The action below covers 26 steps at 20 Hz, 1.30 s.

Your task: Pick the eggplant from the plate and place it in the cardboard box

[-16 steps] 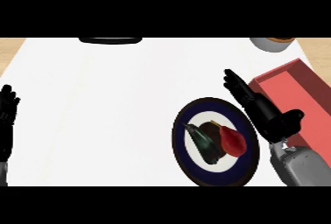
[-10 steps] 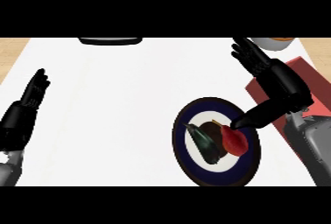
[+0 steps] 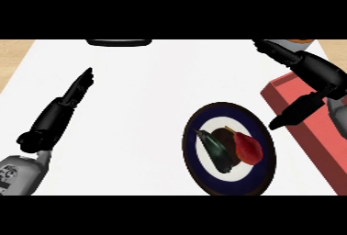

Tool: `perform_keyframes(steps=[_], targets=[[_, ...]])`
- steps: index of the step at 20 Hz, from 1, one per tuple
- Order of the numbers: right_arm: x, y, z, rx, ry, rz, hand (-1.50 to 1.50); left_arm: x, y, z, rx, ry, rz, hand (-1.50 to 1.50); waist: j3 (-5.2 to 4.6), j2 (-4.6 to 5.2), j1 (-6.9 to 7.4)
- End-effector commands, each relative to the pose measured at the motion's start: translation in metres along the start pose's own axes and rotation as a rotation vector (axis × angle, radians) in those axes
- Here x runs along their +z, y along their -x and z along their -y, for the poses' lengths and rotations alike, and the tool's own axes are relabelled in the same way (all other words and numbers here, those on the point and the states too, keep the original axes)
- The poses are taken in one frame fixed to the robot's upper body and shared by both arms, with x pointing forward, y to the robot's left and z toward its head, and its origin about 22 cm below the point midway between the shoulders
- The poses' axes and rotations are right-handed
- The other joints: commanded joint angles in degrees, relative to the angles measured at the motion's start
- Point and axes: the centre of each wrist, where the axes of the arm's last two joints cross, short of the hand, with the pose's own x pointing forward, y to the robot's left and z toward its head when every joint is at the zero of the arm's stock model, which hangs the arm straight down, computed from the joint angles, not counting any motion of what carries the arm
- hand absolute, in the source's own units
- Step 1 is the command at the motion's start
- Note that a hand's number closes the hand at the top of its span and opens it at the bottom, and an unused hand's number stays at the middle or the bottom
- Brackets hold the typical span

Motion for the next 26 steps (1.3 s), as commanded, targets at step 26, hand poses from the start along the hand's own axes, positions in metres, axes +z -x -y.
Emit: perform_keyframes(steps=[26], targets=[[-0.061, -0.113, -0.122, 0.708, -0.739, -0.225, -1.5, -0.003, -0.006, 0.001, -0.003, 0.02, -0.018, 0.0, -0.07, -0.77, -0.93]])
